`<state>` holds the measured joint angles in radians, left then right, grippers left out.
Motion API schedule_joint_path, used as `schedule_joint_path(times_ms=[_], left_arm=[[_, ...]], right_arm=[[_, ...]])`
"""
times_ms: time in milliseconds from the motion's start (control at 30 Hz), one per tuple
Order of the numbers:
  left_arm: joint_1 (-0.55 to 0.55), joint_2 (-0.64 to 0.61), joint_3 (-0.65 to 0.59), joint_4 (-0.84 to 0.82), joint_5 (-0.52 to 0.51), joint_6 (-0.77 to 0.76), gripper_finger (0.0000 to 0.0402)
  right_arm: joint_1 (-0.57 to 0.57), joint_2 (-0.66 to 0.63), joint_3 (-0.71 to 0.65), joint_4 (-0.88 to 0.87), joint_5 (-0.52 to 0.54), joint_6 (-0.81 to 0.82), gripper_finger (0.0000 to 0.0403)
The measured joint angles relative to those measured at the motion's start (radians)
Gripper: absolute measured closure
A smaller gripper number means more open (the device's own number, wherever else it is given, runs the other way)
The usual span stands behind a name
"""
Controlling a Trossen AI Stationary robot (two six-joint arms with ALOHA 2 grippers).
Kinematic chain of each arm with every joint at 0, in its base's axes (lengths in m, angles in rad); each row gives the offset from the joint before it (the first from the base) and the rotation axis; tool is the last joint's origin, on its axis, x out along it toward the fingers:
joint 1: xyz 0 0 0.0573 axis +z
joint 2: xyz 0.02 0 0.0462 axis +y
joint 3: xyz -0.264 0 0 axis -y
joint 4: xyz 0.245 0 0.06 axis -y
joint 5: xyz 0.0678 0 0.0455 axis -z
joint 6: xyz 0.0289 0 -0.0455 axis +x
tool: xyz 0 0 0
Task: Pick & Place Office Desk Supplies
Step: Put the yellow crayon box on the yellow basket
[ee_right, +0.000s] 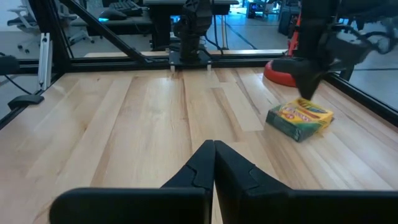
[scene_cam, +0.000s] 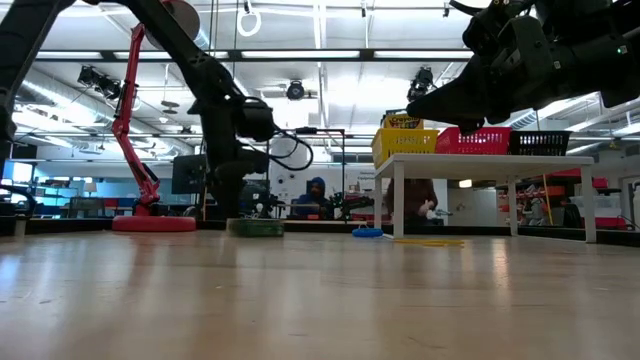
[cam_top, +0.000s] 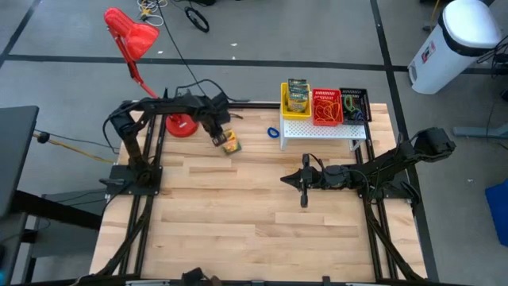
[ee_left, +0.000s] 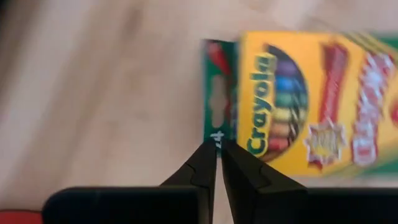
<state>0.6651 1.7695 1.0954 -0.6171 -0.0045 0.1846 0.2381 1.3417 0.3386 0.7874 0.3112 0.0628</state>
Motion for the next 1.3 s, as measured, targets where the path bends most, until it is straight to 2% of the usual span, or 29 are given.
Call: schedule_joint_path(times_ms=[133, 267, 433, 533, 833, 900, 1067, 1133, 1300], left_arm=[[-0.083, -0.02, -0.001, -0.049, 0.014, -0.037, 0.0371], [-0.183, -0.059, -0.001, -0.066, 0.073, -0.103, 0.0371], [-0.263, -0.089, 0.0, -0.116, -0.038, -0.156, 0.036], [-0.23, -0.089, 0.0, -0.145, -0.05, -0.159, 0.0337], [-0.058, -0.089, -0.004, -0.097, 0.066, -0.154, 0.027], [-0.032, -0.09, -0.037, -0.042, 0.093, -0.175, 0.0266], [0.005, -0.091, -0.189, 0.195, 0.26, -0.242, 0.0267], [0.004, -0.091, -0.225, 0.249, 0.265, -0.261, 0.0267], [0.004, -0.091, -0.245, 0.257, 0.255, -0.269, 0.0268]], right_arm=[[0.0, 0.0, 0.0, 0.0, 0.0, 0.0, 0.039], [0.0, 0.0, 0.0, 0.0, 0.0, 0.0, 0.039], [0.0, 0.0, 0.0, -0.003, 0.0, 0.0, 0.039], [0.0, 0.0, 0.0, -0.007, 0.0, 0.0, 0.039], [0.0, 0.0, 0.0, -0.024, 0.0, 0.027, 0.039], [0.0, 0.0, 0.0, -0.026, 0.0, 0.027, 0.039], [0.001, 0.0, 0.0, -0.031, -0.001, 0.03, 0.039], [0.001, 0.0, 0.0, -0.031, -0.001, 0.03, 0.039], [0.001, 0.0, 0.0, -0.031, -0.001, 0.026, 0.039]])
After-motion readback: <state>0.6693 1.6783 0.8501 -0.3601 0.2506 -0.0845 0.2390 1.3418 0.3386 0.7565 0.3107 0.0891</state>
